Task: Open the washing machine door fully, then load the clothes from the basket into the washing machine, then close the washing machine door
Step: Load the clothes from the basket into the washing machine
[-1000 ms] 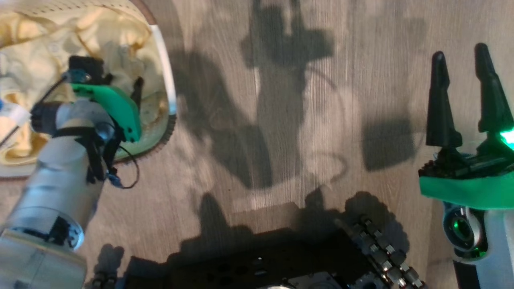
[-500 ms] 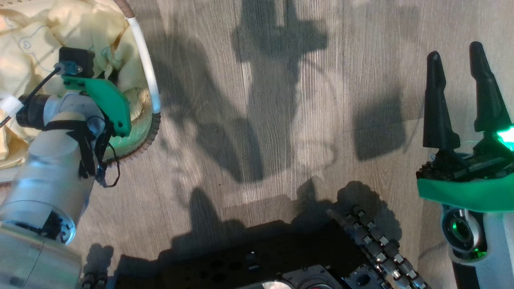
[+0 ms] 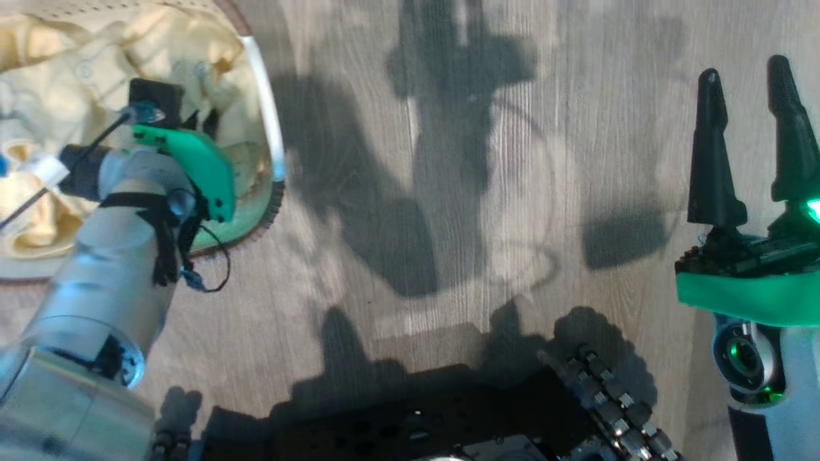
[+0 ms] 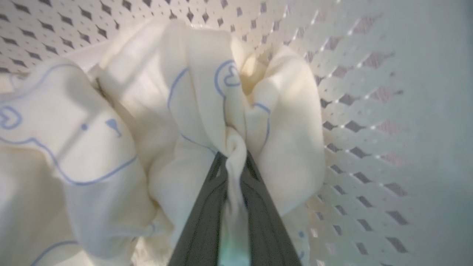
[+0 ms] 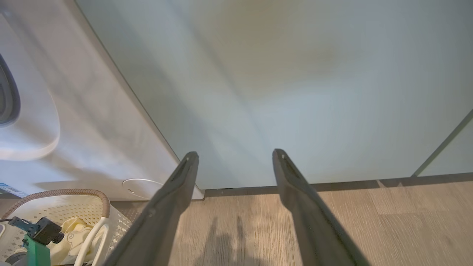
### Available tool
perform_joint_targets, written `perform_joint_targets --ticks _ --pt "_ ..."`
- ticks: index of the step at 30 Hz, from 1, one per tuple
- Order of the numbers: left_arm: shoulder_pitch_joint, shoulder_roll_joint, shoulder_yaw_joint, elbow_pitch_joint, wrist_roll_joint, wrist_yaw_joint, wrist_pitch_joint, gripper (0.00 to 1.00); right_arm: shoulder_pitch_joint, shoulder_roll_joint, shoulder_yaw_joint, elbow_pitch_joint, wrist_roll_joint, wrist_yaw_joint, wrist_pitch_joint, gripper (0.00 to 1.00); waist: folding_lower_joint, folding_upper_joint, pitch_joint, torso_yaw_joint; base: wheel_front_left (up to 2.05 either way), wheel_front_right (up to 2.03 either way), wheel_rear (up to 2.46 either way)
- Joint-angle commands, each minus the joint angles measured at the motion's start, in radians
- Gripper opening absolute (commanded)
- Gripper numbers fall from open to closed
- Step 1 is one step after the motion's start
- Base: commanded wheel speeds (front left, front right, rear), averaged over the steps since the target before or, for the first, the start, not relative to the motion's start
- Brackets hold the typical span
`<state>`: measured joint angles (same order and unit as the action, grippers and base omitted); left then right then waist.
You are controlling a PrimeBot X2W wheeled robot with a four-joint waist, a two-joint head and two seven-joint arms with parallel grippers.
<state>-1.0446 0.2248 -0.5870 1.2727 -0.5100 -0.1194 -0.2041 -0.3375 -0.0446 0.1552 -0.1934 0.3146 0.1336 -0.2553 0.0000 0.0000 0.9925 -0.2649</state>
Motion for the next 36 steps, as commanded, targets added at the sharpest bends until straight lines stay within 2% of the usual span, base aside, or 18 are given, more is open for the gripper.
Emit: perform_joint_targets --ticks 1,8,16,28,36 --pt "0.021 0.017 0.008 -0.007 0.007 0.008 -0.018 0.0 0.029 -0.006 0.007 -0.021 -0.011 -0.003 -0.006 1.0 0.0 0.0 -0.022 0.017 0.0 0.0 0.0" --pt "0.048 -0.013 -0.001 -0.072 0.027 0.037 -0.056 0.0 0.043 -0.006 -0.035 -0.01 -0.051 -0.003 -0.006 1.0 0.0 0.0 -0.116 0.073 0.0 0.0 0.0" --pt "0.163 -0.012 0.049 -0.342 0.077 0.096 -0.057 0.0 0.073 -0.006 -0.087 0.006 -0.088 -0.003 -0.006 1.0 0.0 0.0 -0.241 0.14 0.0 0.0 0.0" --pt "0.384 -0.017 0.147 -0.674 0.166 0.127 -0.058 0.0 0.158 -0.006 -0.14 0.046 -0.125 -0.003 -0.006 1.0 0.0 0.0 -0.44 0.213 0.0 0.0 0.0" --pt "0.484 0.003 0.196 -0.785 0.196 0.14 -0.058 0.0 0.201 -0.006 -0.133 0.084 -0.133 -0.003 -0.006 1.0 0.0 0.0 -0.563 0.231 0.0 0.0 0.0"
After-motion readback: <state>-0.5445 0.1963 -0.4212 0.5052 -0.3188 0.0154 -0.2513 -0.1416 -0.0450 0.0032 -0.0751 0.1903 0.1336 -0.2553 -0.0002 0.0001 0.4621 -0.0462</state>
